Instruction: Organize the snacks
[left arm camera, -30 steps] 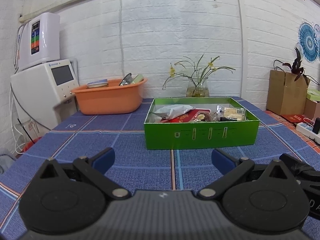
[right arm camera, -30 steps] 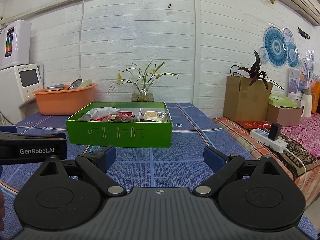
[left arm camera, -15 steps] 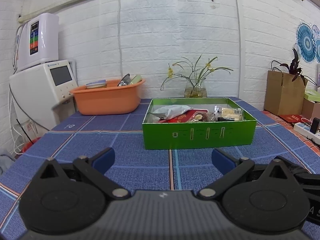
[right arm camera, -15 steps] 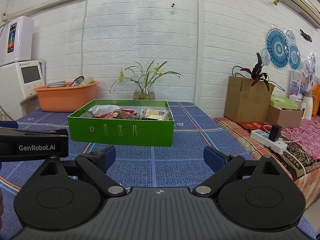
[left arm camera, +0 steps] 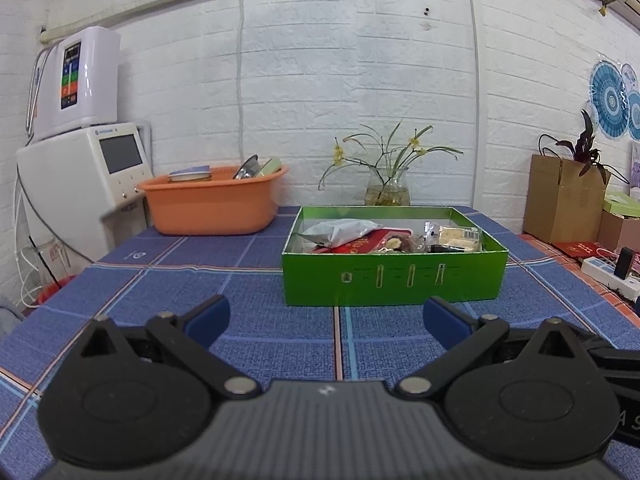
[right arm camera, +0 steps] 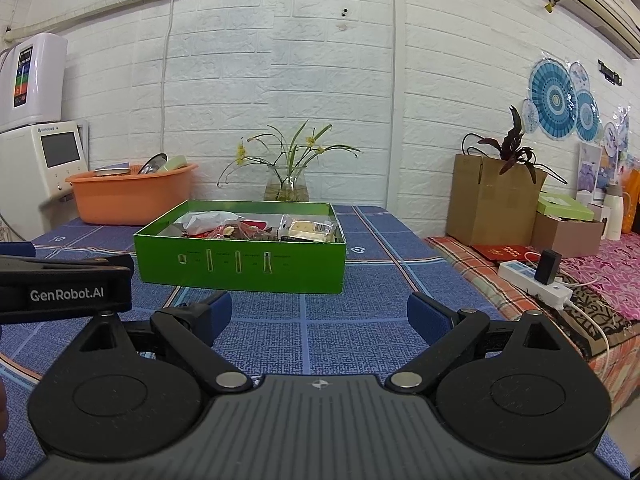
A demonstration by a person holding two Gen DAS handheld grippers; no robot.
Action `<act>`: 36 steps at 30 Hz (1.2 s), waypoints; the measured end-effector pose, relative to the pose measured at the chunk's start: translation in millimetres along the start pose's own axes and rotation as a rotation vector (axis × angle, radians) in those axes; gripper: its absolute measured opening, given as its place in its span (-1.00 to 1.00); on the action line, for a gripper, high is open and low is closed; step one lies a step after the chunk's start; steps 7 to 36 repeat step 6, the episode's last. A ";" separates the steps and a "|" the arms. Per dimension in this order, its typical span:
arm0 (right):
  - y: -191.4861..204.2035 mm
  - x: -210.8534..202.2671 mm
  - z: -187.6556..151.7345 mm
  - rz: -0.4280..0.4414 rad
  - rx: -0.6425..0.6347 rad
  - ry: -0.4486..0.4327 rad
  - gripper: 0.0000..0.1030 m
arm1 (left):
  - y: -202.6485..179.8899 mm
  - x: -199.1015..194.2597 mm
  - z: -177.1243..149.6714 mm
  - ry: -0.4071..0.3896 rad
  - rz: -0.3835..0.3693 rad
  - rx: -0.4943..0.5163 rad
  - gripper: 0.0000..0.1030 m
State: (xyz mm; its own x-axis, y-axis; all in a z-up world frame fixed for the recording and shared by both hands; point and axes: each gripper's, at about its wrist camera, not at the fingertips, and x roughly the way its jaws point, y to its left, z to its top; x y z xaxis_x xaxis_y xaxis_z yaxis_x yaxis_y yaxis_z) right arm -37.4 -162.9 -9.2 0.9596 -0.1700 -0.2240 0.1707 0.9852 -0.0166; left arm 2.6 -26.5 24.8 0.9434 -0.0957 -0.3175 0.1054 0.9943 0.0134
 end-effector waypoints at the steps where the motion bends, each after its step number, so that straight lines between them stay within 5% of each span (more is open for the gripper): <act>1: -0.1 -0.3 -0.1 0.000 0.000 0.000 1.00 | 0.3 0.4 0.0 0.001 0.000 0.000 0.99; 36: -0.2 -0.4 -0.1 0.000 0.000 -0.001 1.00 | -0.7 -1.0 -0.8 0.002 0.006 0.014 0.99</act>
